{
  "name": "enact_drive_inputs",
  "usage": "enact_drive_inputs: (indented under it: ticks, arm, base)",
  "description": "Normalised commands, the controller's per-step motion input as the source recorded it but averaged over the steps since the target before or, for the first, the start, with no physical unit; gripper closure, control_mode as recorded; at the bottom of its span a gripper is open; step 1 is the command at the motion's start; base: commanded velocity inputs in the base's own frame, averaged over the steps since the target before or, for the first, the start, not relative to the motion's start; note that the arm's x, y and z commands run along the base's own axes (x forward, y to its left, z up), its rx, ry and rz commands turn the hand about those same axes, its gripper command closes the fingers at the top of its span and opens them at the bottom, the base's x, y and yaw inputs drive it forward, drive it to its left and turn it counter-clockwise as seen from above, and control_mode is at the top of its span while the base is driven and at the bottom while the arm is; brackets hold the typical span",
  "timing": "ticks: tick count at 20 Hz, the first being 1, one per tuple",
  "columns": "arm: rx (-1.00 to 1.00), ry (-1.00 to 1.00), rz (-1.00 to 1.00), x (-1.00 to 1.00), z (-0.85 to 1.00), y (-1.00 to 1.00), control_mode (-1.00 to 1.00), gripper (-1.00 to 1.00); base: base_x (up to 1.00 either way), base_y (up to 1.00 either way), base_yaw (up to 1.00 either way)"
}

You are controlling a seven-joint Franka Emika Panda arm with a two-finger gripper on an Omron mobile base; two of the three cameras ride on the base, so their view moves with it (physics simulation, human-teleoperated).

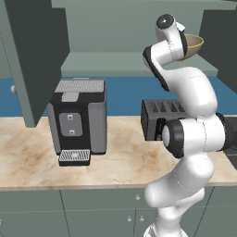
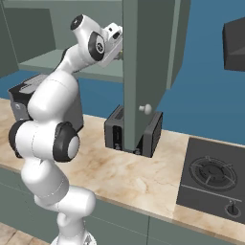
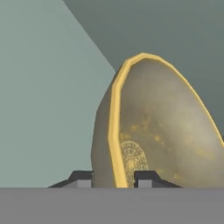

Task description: Move the bowls from the cabinet to the plates on the dining table.

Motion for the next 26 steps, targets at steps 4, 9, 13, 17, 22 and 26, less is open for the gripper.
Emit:
enact_drive_inputs:
  ticks: [4,9,13,17,22,26]
  arm:
    - [-0.07,0.0,0.01,-0.16,-0.19,-0.27,-1.0,1.0]
    - [-0.03,-0.01,0.03,-0.38,-0.05,-0.16,-1.0,1.0]
    - [0.0,-0.02,0.0,-0.4,0.05,0.01,-1.0,1.0]
    - [0.0,-0.03,0.0,-0.39,0.08,0.13,-1.0,1.0]
    - [0.0,-0.02,0.0,-0.43,0.11,0.2,-1.0,1.0]
    - [0.0,0.01,0.0,-0.48,0.27,0.24,-1.0,1.0]
  base:
    - [0.0,0.0,0.0]
    - [0.0,0.0,0.0]
    - [0.0,0.0,0.0]
    - [0.0,0.0,0.0]
    - [0.0,0.0,0.0]
    - [0.0,0.0,0.0]
